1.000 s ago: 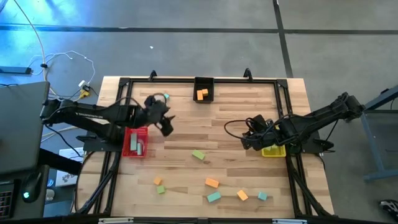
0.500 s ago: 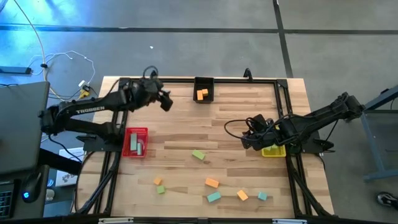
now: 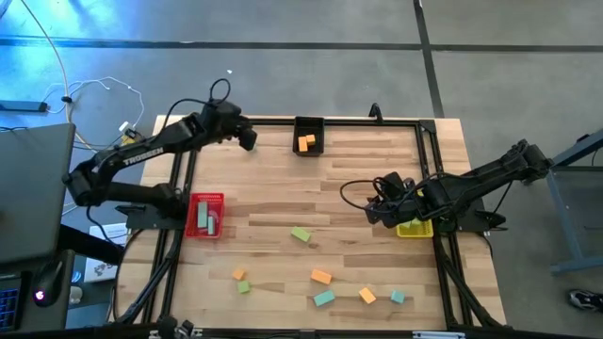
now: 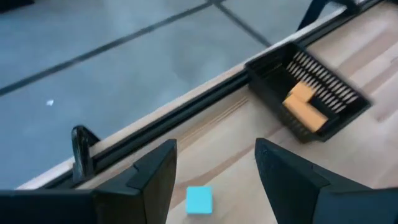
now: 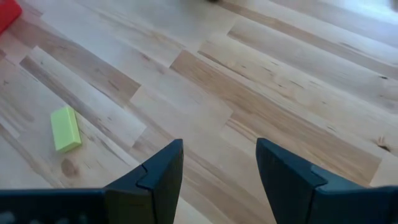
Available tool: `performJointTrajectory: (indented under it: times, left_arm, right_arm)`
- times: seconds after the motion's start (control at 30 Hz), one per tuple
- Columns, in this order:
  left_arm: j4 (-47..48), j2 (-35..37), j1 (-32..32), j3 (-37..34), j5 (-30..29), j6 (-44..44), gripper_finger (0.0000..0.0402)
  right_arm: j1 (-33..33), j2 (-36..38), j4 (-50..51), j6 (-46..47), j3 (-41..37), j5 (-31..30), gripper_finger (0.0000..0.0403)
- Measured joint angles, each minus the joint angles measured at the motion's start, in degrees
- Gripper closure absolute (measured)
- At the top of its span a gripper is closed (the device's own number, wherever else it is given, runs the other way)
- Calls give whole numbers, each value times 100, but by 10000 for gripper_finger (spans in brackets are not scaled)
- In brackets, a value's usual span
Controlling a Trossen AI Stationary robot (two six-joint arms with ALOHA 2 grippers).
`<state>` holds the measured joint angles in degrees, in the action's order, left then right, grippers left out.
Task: Sort & place blocks by color
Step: Put the blue block into the red bin
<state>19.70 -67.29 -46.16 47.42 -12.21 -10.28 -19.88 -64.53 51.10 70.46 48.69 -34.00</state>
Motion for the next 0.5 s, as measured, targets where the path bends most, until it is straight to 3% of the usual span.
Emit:
performJointTrajectory:
  times: [0.5]
  left_arm:
    - [22, -1408, -188, 2, 301, -1, 200]
  right_arm:
    - [0, 0, -1, 20, 0, -2, 215]
